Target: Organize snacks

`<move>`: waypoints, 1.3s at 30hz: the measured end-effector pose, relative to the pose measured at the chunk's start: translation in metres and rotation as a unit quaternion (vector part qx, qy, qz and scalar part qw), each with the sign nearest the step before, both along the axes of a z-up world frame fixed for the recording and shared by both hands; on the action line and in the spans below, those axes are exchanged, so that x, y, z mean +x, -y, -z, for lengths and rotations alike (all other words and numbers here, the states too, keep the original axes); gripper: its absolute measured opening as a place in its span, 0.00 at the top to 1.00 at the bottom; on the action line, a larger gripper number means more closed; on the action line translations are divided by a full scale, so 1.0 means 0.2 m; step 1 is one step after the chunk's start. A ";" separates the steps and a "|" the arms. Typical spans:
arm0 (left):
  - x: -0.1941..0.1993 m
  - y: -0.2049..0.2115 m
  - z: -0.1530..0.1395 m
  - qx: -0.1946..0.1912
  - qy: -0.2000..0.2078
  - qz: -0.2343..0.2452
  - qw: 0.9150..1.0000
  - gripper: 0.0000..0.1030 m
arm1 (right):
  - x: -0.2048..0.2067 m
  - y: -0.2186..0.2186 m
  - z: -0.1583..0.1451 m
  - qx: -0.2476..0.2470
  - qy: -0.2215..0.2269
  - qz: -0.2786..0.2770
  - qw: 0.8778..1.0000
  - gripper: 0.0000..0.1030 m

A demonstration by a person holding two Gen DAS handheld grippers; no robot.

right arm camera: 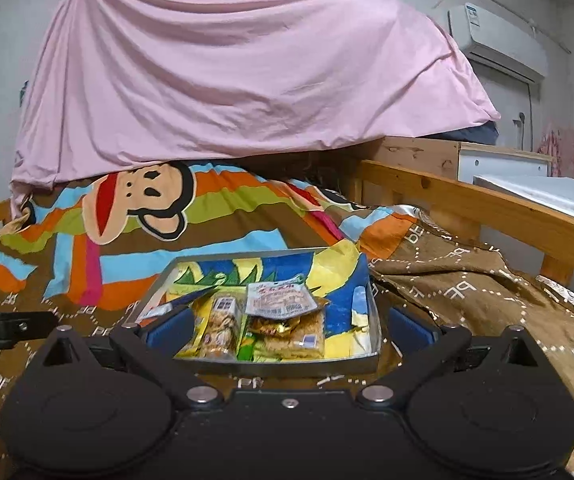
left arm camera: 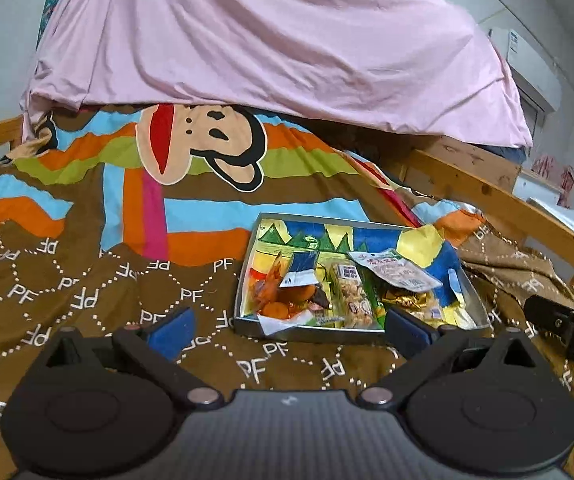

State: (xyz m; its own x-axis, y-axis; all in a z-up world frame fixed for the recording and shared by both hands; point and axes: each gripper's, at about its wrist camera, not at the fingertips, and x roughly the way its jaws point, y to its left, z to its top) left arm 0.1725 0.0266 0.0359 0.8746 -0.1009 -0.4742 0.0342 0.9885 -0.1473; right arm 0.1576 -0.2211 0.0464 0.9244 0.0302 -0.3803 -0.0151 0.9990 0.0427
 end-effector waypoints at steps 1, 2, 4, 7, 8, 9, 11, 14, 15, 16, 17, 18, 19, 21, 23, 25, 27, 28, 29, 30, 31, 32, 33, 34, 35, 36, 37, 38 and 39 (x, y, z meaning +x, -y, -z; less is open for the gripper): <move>-0.03 0.00 0.00 0.004 0.004 -0.002 1.000 0.00 | -0.02 -0.01 0.00 -0.004 0.000 -0.003 1.000 0.01; -0.05 0.01 0.01 0.006 0.007 -0.007 1.000 0.00 | -0.05 -0.02 0.01 -0.008 -0.001 -0.006 1.000 0.01; -0.11 0.01 0.02 0.012 0.011 -0.020 1.000 0.00 | -0.09 -0.03 0.02 -0.015 -0.005 -0.012 1.000 0.01; -0.18 0.03 0.05 0.024 0.005 -0.022 0.999 0.00 | -0.17 -0.04 0.04 -0.025 -0.013 -0.022 0.999 0.01; -0.20 0.03 0.05 0.028 0.000 -0.021 0.999 0.00 | -0.19 -0.05 0.04 -0.029 -0.014 -0.024 0.999 0.01; -0.22 0.03 0.06 0.032 -0.002 -0.019 0.999 0.00 | -0.21 -0.06 0.04 -0.034 -0.016 -0.026 0.999 0.01; -0.28 0.04 0.07 0.040 -0.003 -0.016 0.999 0.00 | -0.26 -0.07 0.05 -0.041 -0.020 -0.033 0.998 0.01; -0.35 0.04 0.09 0.045 -0.012 -0.012 0.999 0.00 | -0.34 -0.09 0.06 -0.057 -0.025 -0.045 0.997 0.01; -0.36 0.04 0.09 0.046 -0.016 -0.012 0.999 0.00 | -0.36 -0.10 0.07 -0.061 -0.029 -0.047 0.997 0.01; -0.38 0.04 0.09 0.047 -0.020 -0.012 0.999 0.00 | -0.37 -0.11 0.07 -0.064 -0.032 -0.049 0.996 0.01; -0.39 0.04 0.09 0.047 -0.022 -0.013 0.999 0.00 | -0.39 -0.11 0.08 -0.065 -0.035 -0.050 0.996 0.01; -0.41 0.04 0.10 0.048 -0.024 -0.014 0.998 0.00 | -0.41 -0.11 0.08 -0.066 -0.037 -0.051 0.996 0.01; -0.41 0.03 0.10 0.050 -0.026 -0.014 0.998 0.00 | -0.42 -0.11 0.08 -0.067 -0.040 -0.052 0.996 0.01; -0.44 0.03 0.11 0.050 -0.032 -0.013 0.998 0.00 | -0.45 -0.12 0.09 -0.066 -0.046 -0.051 0.995 0.01; -0.45 0.02 0.13 0.047 -0.042 -0.012 0.998 0.00 | -0.46 -0.11 0.10 -0.062 -0.055 -0.046 0.995 0.01; -0.45 0.01 0.14 0.043 -0.050 -0.013 0.998 0.00 | -0.46 -0.11 0.11 -0.054 -0.065 -0.041 0.996 0.01; -0.45 0.00 0.14 0.040 -0.053 -0.015 0.998 0.00 | -0.46 -0.10 0.12 -0.052 -0.071 -0.036 0.995 0.01; -0.45 0.00 0.15 0.039 -0.055 -0.016 0.998 0.00 | -0.46 -0.10 0.12 -0.055 -0.073 -0.035 0.995 0.01; -0.45 0.00 0.15 0.039 -0.057 -0.015 0.998 0.00 | -0.46 -0.10 0.13 -0.057 -0.075 -0.034 0.995 0.01; -0.44 0.00 0.15 0.039 -0.058 -0.013 0.997 0.00 | -0.46 -0.11 0.14 -0.060 -0.079 -0.034 0.995 0.01; -0.44 0.00 0.15 0.039 -0.060 -0.011 0.997 0.00 | -0.46 -0.11 0.15 -0.062 -0.084 -0.034 0.994 0.01; -0.44 0.00 0.16 0.039 -0.061 -0.009 0.997 0.00 | -0.46 -0.12 0.16 -0.063 -0.090 -0.034 0.993 0.01; -0.44 0.01 0.16 0.039 -0.062 -0.007 0.997 0.00 | -0.45 -0.12 0.16 -0.064 -0.094 -0.034 0.993 0.01; -0.44 0.01 0.16 0.040 -0.062 -0.004 0.997 0.00 | -0.45 -0.13 0.16 -0.066 -0.097 -0.035 0.992 0.01; -0.43 0.01 0.17 0.041 -0.062 -0.001 0.997 0.00 | -0.45 -0.13 0.17 -0.068 -0.098 -0.035 0.992 0.01; -0.43 0.02 0.17 0.042 -0.062 0.001 0.997 0.00 | -0.44 -0.13 0.17 -0.070 -0.098 -0.034 0.992 0.01; -0.43 0.03 0.17 0.042 -0.064 0.002 0.997 0.00 | -0.44 -0.13 0.17 -0.071 -0.099 -0.035 0.992 0.01; -0.42 0.03 0.17 0.040 -0.066 0.003 0.997 0.00 | -0.44 -0.13 0.17 -0.071 -0.100 -0.036 0.992 0.01; -0.42 0.03 0.17 0.039 -0.067 0.003 0.997 0.00 | -0.44 -0.13 0.17 -0.072 -0.100 -0.036 0.992 0.01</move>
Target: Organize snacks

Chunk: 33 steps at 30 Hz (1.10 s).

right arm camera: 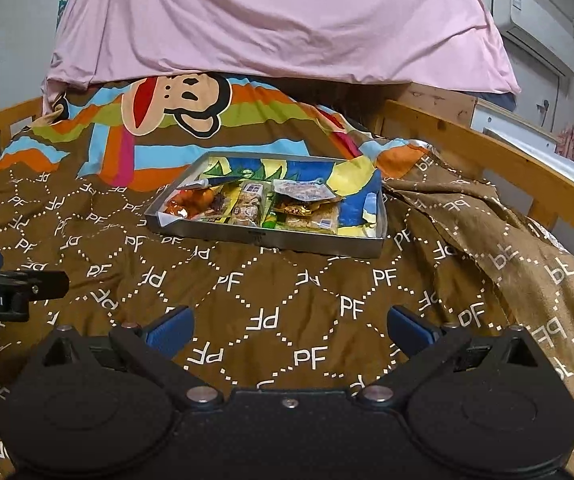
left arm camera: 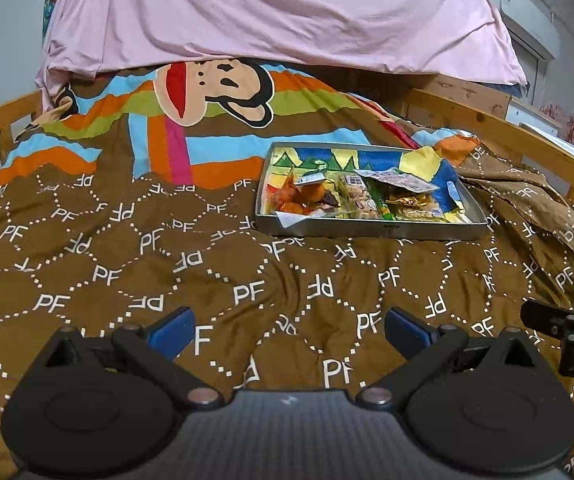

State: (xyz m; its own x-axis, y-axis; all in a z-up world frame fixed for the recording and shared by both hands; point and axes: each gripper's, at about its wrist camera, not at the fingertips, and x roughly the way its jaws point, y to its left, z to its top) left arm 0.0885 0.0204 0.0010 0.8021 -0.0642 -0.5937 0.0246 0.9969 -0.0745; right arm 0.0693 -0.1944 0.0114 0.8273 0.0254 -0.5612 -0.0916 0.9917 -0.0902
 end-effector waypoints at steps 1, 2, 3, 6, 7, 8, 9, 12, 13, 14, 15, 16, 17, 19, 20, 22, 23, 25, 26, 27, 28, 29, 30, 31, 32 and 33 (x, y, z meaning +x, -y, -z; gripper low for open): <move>0.00 0.00 0.00 -0.001 -0.001 0.001 1.000 0.00 | 0.00 0.00 0.00 -0.002 -0.001 0.002 1.000 0.01; 0.00 0.00 0.00 0.000 -0.001 0.002 1.000 0.00 | 0.01 0.00 0.01 -0.004 -0.003 0.005 1.000 0.01; 0.00 0.00 0.00 0.002 0.000 0.001 1.000 0.00 | 0.02 0.00 0.01 -0.005 -0.004 0.008 1.000 0.01; 0.00 0.00 0.00 0.006 0.000 0.000 1.000 0.00 | 0.04 0.00 0.02 -0.007 -0.007 0.011 1.000 0.01; 0.00 0.00 0.00 0.005 0.000 0.000 1.000 0.00 | 0.04 0.00 0.02 -0.009 -0.007 0.011 1.000 0.01; 0.00 0.01 0.00 0.005 0.000 0.001 1.000 0.00 | 0.03 0.00 0.02 -0.010 -0.007 0.011 1.000 0.01; 0.00 0.01 0.00 0.006 0.000 0.001 1.000 0.00 | 0.03 0.00 0.02 -0.011 -0.006 0.010 1.000 0.01; 0.00 0.01 0.01 0.013 -0.002 0.002 1.000 0.00 | 0.02 0.01 0.02 -0.011 -0.003 0.012 1.000 0.01; 0.00 0.01 0.01 0.015 -0.003 0.002 1.000 0.00 | 0.02 0.01 0.02 -0.010 -0.003 0.013 1.000 0.01; 0.00 0.01 0.01 0.016 -0.005 0.002 1.000 0.00 | 0.02 0.01 0.02 -0.008 -0.004 0.015 1.000 0.01; 0.00 0.01 0.02 0.017 -0.006 0.002 1.000 0.00 | 0.02 0.01 0.02 -0.008 -0.004 0.016 1.000 0.01; 0.00 0.01 0.02 0.018 -0.006 0.002 1.000 0.00 | 0.02 0.02 0.02 -0.007 -0.005 0.017 1.000 0.01; 0.00 0.01 0.02 0.018 -0.007 0.002 1.000 0.00 | 0.02 0.02 0.02 -0.007 -0.005 0.017 1.000 0.01; 0.00 0.01 0.02 0.018 -0.007 0.002 1.000 0.00 | 0.03 0.01 0.02 -0.008 -0.006 0.016 1.000 0.01; 0.00 0.01 0.02 0.018 -0.007 0.003 1.000 0.00 | 0.03 0.02 0.02 -0.008 -0.006 0.016 1.000 0.01; 0.00 0.01 0.02 0.019 -0.008 0.003 1.000 0.00 | 0.03 0.01 0.02 -0.008 -0.007 0.016 1.000 0.01; 0.00 0.01 0.02 0.019 -0.008 0.004 1.000 0.00 | 0.03 0.01 0.02 -0.008 -0.007 0.016 1.000 0.01; 0.00 0.01 0.03 0.020 -0.009 0.004 1.000 0.00 | 0.03 0.01 0.02 -0.009 -0.007 0.016 1.000 0.01; 0.00 0.01 0.03 0.019 -0.009 0.003 1.000 0.00 | 0.03 0.01 0.02 -0.009 -0.008 0.016 1.000 0.01; 0.00 0.01 0.03 0.019 -0.009 0.003 1.000 0.00 | 0.03 0.01 0.02 -0.010 -0.008 0.016 1.000 0.01; 0.00 0.01 0.03 0.019 -0.009 0.003 1.000 0.00 | 0.03 0.01 0.03 -0.011 -0.008 0.016 1.000 0.01; 0.00 0.01 0.03 0.018 -0.009 0.003 1.000 0.00 | 0.03 0.02 0.03 -0.011 -0.008 0.015 1.000 0.01; 0.01 0.01 0.03 0.018 -0.009 0.003 1.000 0.00 | 0.03 0.02 0.03 -0.011 -0.008 0.015 1.000 0.01; 0.01 0.01 0.03 0.019 -0.009 0.003 1.000 0.00 | 0.03 0.01 0.03 -0.011 -0.009 0.015 1.000 0.01; 0.01 0.01 0.03 0.019 -0.009 0.004 1.000 0.00 | 0.03 0.02 0.03 -0.011 -0.009 0.015 1.000 0.01; 0.01 0.02 0.03 0.019 -0.009 0.004 1.000 0.00 | 0.03 0.02 0.03 -0.012 -0.009 0.015 1.000 0.01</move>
